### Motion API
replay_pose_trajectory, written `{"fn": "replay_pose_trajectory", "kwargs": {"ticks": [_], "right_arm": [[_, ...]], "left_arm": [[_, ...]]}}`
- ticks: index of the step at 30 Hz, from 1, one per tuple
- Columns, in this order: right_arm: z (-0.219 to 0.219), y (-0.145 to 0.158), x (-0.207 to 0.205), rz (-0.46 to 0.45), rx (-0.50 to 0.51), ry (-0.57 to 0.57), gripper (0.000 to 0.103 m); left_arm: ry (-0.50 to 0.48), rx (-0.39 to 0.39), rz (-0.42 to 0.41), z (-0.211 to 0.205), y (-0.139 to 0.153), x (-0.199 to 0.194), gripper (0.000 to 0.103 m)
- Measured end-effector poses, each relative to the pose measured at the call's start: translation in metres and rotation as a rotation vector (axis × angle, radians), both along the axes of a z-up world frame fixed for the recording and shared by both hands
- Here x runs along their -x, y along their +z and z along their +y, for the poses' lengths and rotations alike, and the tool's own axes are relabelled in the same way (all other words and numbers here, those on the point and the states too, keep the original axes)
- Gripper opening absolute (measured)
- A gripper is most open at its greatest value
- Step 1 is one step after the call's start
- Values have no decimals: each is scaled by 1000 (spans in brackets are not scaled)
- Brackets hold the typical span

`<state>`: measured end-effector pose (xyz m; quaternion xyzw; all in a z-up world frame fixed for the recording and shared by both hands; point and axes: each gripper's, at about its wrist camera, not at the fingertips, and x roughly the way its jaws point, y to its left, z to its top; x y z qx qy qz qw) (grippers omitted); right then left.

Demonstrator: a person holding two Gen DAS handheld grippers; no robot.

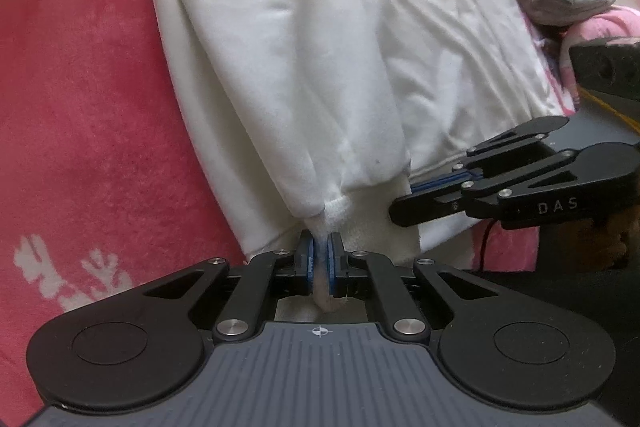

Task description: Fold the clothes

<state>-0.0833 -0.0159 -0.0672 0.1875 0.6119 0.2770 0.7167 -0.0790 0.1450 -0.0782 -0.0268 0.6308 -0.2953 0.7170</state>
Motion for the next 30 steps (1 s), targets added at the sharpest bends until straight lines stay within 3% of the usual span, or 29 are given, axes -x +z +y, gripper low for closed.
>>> {"fn": "replay_pose_trajectory", "kwargs": {"ticks": [4,8,14,19,21,25,28,30], "right_arm": [[-3,-7,3,29,54,0,9],[-30,10,10,-22,92,-25,10],[-113,56,1,-226,128,-196,29],[-154,85,-20,-334,53,-323,32],[-137,89,-35,-397,109,-271,32],[-87,92,-64,-560,199,-82,31],[-46,82,-90,-677,214,50,31],[-22,68,-115,-682,227,122,28]], "left_arm": [[11,8,43,5,-5,0,9],[-32,-8,38,15,8,7,21],[-5,-16,-128,31,43,-6,22],[14,32,-241,10,45,-26,22],[-27,13,-260,-6,35,-27,22],[-128,-87,-201,-24,6,-22,22],[-136,-65,-198,-22,15,-26,24],[-104,-21,-201,-15,25,-35,24]]}}
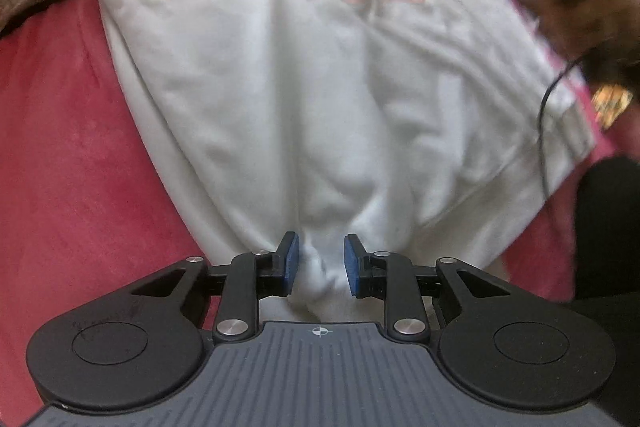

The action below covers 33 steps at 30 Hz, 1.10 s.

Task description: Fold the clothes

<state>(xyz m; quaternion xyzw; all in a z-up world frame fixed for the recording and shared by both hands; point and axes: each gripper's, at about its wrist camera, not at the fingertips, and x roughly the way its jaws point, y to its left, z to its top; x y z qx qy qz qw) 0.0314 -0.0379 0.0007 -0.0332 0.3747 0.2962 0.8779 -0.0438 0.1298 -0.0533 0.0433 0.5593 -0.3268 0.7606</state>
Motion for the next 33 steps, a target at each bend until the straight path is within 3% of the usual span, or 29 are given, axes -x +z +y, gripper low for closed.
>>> {"fn": "replay_pose_trajectory", "kwargs": {"ticks": [3,7,9,12,15,18,21,22,26,29,33], "right_arm": [[22,-20,-33,21,17,56,24],[23,-51,-68,29,71,5,20],[10,-64,-82,44,145,-73,6],[0,-49,-99,63,81,-159,12],[19,-32,-116,22,7,-88,12],[46,-49,-144,46,23,-19,12],[54,-77,-184,58,36,-66,6],[49,-80,-199,68,-21,-109,2],[33,-75,-235,61,-63,-270,5],[26,-64,-225,104,-148,-167,12],[44,-63,-191,188,-194,118,17]], "left_arm": [[61,67,-36,4,7,-17,26],[140,110,18,3,-18,-31,26],[150,130,-5,5,-25,-22,29],[170,196,-15,14,-29,-14,34],[202,255,16,25,-34,-19,35],[197,277,35,29,-35,-21,35],[168,270,23,24,-35,-19,35],[157,264,13,22,-36,-16,35],[115,238,-23,18,-33,-10,36],[109,239,-16,19,-32,-9,37],[115,257,9,23,-33,-10,37]]}}
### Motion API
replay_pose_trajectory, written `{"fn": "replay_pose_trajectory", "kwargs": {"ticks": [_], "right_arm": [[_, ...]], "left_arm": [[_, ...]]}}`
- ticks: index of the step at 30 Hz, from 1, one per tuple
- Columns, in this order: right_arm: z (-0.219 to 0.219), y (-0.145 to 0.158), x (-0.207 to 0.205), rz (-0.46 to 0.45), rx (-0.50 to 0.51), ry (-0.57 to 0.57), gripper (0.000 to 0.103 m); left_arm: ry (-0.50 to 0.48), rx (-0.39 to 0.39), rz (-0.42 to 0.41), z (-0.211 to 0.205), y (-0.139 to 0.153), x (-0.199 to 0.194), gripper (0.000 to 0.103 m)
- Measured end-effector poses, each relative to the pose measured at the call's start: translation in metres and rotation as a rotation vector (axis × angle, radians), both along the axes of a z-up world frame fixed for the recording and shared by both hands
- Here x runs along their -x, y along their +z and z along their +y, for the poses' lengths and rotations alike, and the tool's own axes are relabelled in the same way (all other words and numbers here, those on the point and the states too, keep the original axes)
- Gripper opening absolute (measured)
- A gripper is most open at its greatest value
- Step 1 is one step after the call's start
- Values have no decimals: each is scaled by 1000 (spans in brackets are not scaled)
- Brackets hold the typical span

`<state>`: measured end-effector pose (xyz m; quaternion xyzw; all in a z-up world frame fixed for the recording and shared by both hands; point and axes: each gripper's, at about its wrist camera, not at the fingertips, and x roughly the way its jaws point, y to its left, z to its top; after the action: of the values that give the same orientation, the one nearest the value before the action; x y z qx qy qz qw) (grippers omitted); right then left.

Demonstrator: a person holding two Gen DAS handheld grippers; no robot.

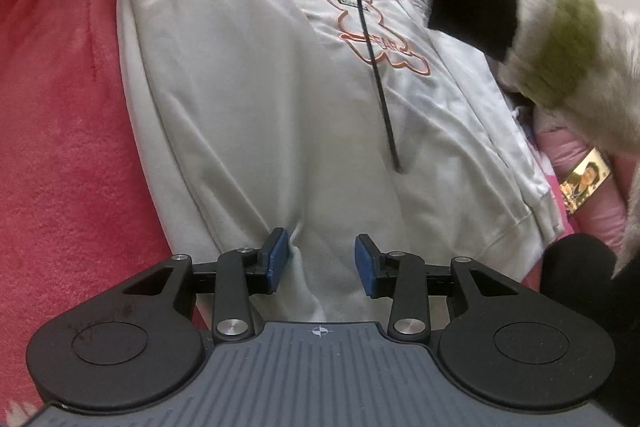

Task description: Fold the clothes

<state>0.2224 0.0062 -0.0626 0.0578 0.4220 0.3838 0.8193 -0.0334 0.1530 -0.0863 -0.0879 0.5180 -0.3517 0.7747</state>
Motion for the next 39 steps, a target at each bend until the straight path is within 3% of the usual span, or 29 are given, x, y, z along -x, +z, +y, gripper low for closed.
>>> {"fn": "replay_pose_trajectory", "kwargs": {"ticks": [2,3,6,9,11,13,15,19,25,30,34,37,39], "right_arm": [[9,-11,5,-30,83,7,18],[3,-15,1,-28,75,-34,18],[-40,-17,-26,22,-71,-262,19],[-70,-29,-61,60,-105,-412,21],[-78,-40,-82,84,-118,-447,7],[-84,-46,-98,89,-156,-505,4],[-95,-41,-103,50,-194,-629,18],[-132,-23,-92,21,-296,-756,23],[-192,40,-20,-123,-275,-763,36],[-239,119,82,-300,-187,-758,40],[-248,164,152,-403,-111,-728,43],[-240,179,199,-403,-108,-678,43],[-224,172,219,-337,-99,-626,45]], "left_arm": [[-3,5,13,-1,-2,-4,37],[-8,5,19,-4,-3,-7,37],[-20,11,38,-5,-5,-12,37],[-17,18,58,-3,-7,-15,37],[-19,15,68,-2,-6,-17,37],[-26,6,73,-1,-5,-17,37],[-33,-5,76,-1,-4,-17,37],[-51,-36,73,-5,-2,-14,37],[-31,-68,63,-10,0,-11,37],[-26,-103,44,-14,5,-10,37],[-13,-163,-2,-24,12,1,38],[8,-210,-31,-26,19,11,38],[32,-232,-39,-23,23,17,38]]}}
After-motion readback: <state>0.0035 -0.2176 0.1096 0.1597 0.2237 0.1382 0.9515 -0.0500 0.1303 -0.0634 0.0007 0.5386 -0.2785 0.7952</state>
